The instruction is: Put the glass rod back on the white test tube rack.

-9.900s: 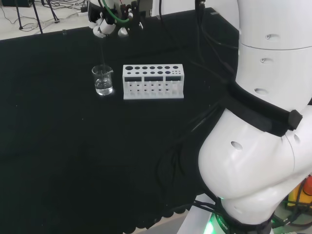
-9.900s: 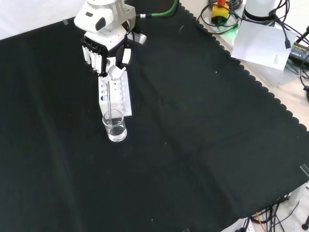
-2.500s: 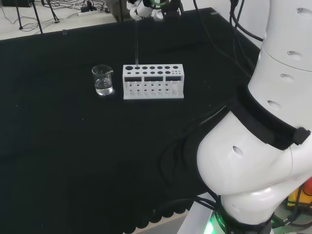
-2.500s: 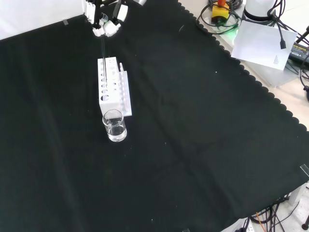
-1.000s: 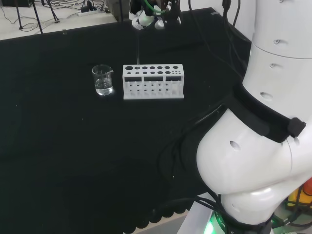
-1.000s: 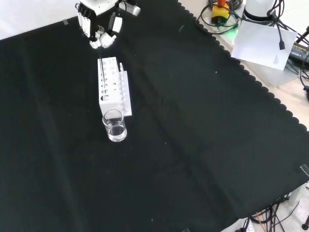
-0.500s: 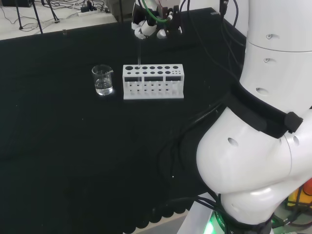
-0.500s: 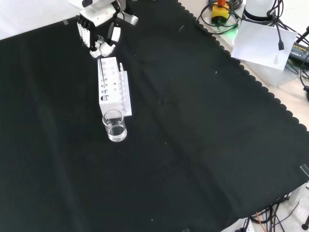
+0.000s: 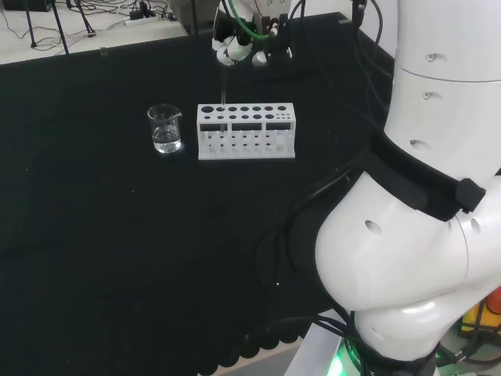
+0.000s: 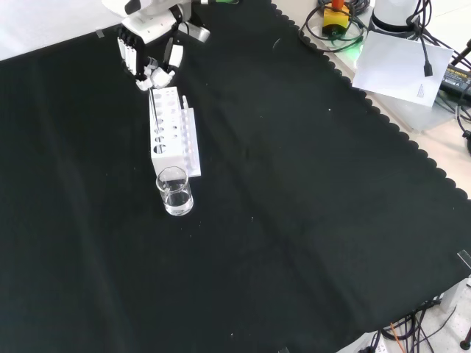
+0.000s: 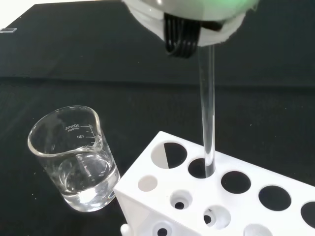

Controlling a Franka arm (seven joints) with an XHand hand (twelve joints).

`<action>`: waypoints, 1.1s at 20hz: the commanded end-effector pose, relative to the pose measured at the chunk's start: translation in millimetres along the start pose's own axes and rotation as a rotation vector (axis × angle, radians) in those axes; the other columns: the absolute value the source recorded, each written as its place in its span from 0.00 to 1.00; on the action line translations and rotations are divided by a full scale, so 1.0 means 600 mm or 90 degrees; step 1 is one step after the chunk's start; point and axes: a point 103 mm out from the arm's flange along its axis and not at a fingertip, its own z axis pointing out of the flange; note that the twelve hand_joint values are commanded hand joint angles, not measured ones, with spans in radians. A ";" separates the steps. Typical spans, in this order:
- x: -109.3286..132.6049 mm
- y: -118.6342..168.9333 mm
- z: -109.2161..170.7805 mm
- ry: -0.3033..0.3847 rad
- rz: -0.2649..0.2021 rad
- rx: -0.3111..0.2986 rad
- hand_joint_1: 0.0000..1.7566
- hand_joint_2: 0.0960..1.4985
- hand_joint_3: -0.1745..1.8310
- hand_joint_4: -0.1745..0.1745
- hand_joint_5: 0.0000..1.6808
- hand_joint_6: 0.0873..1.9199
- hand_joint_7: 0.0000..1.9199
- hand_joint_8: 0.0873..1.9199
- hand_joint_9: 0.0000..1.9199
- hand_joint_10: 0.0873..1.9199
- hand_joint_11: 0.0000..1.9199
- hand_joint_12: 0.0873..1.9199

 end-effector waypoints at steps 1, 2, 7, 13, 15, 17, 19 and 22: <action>0.000 0.005 0.004 -0.002 0.003 0.004 0.75 0.46 0.36 0.00 0.72 0.21 0.65 0.47 0.86 0.38 0.71 0.53; -0.001 0.008 0.006 -0.002 0.003 0.009 0.75 0.46 0.36 0.00 0.72 0.21 0.65 0.47 0.86 0.38 0.71 0.53; -0.002 0.016 0.019 -0.001 0.004 0.017 0.75 0.46 0.36 0.00 0.71 0.21 0.65 0.46 0.86 0.38 0.71 0.53; -0.001 0.012 0.016 0.000 0.002 0.046 0.75 0.42 0.40 0.00 0.69 0.29 0.69 0.39 0.88 0.35 0.74 0.49; -0.001 0.009 0.008 0.003 0.005 0.052 0.75 0.39 0.41 0.00 0.60 0.38 0.67 0.34 0.91 0.33 0.78 0.45; 0.001 0.006 -0.002 -0.004 0.010 0.051 0.75 0.28 0.49 0.00 0.47 0.45 0.58 0.36 0.92 0.31 0.82 0.42; 0.000 0.003 -0.012 -0.008 0.014 0.047 0.76 0.22 0.54 0.00 0.34 0.46 0.50 0.37 0.93 0.31 0.85 0.41; 0.000 -0.001 -0.022 -0.009 0.019 0.042 0.77 0.18 0.56 0.00 0.23 0.40 0.42 0.38 0.94 0.32 0.87 0.41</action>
